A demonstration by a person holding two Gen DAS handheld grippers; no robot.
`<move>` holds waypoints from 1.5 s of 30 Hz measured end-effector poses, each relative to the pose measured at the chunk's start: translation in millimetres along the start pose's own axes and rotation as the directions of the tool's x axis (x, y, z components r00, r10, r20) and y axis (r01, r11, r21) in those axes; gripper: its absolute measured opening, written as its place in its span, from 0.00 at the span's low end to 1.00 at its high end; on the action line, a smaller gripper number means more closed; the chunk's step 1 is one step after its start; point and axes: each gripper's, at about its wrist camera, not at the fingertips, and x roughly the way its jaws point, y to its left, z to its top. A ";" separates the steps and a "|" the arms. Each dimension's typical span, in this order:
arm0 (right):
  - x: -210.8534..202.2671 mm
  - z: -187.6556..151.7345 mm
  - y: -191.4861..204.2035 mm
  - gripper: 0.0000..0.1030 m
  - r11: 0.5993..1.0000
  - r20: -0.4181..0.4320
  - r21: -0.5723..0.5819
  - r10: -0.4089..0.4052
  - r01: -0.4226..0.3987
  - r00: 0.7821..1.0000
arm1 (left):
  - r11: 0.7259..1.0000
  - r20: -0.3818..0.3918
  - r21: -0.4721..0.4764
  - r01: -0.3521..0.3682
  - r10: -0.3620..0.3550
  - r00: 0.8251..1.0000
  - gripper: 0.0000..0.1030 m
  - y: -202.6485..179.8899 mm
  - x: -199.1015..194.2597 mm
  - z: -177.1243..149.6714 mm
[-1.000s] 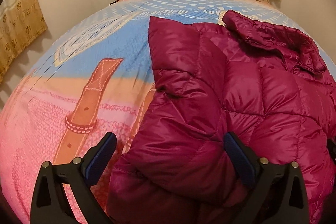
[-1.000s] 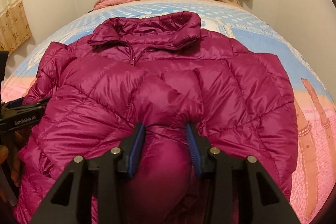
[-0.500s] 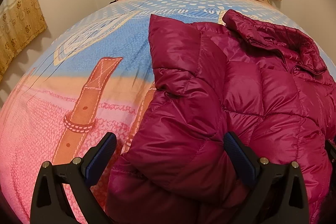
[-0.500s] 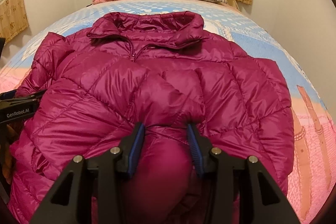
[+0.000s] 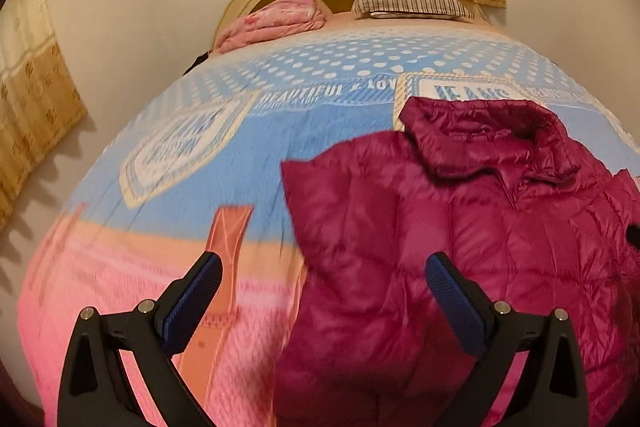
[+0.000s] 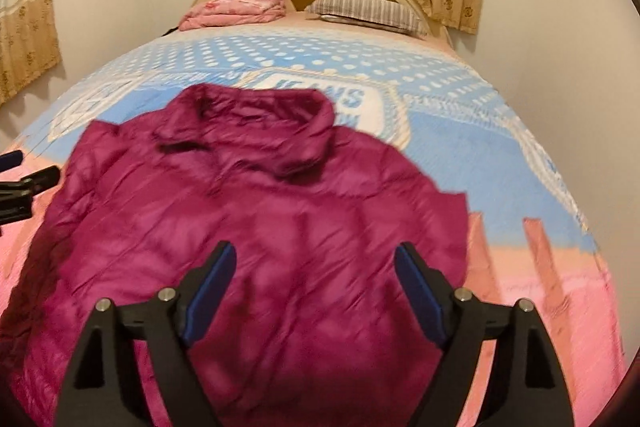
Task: Fold large clothes
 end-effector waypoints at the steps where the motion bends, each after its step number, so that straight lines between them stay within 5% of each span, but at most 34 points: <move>1: 4.4 5.8 -4.6 0.81 1.000 -0.001 -0.001 -0.007 0.007 1.000 | 1.000 -0.003 0.010 -0.005 0.005 1.000 0.99 -2.0 3.8 4.3; 23: 98.2 112.3 -39.3 0.82 0.999 -0.031 -0.010 0.035 -0.035 0.999 | 0.996 0.007 0.068 0.060 -0.061 0.998 0.99 -56.5 97.5 137.1; 36: 142.1 115.6 -26.4 0.82 0.995 -0.099 -0.064 0.069 -0.076 0.993 | 0.990 -0.091 0.118 0.079 -0.069 0.994 0.99 -90.8 158.8 119.7; 37: 147.1 114.1 -25.8 0.82 0.995 -0.114 -0.066 0.069 -0.077 0.991 | 0.989 -0.088 0.121 0.083 -0.072 0.993 0.92 -91.7 160.1 118.2; 40: 159.3 108.8 -24.5 0.48 0.994 -0.167 -0.073 0.071 -0.084 0.983 | 0.977 -0.135 0.153 0.147 -0.127 0.983 0.18 -100.3 166.6 116.2; 42: 157.6 106.1 -23.7 0.28 0.992 -0.167 -0.083 0.078 -0.092 0.983 | 0.977 -0.126 0.154 0.147 -0.128 0.984 0.15 -100.2 162.0 117.7; 45: 142.4 103.5 -20.9 0.18 0.989 -0.137 -0.130 0.059 -0.077 0.989 | 0.975 -0.081 0.165 0.147 -0.135 0.988 0.14 -96.3 143.2 122.0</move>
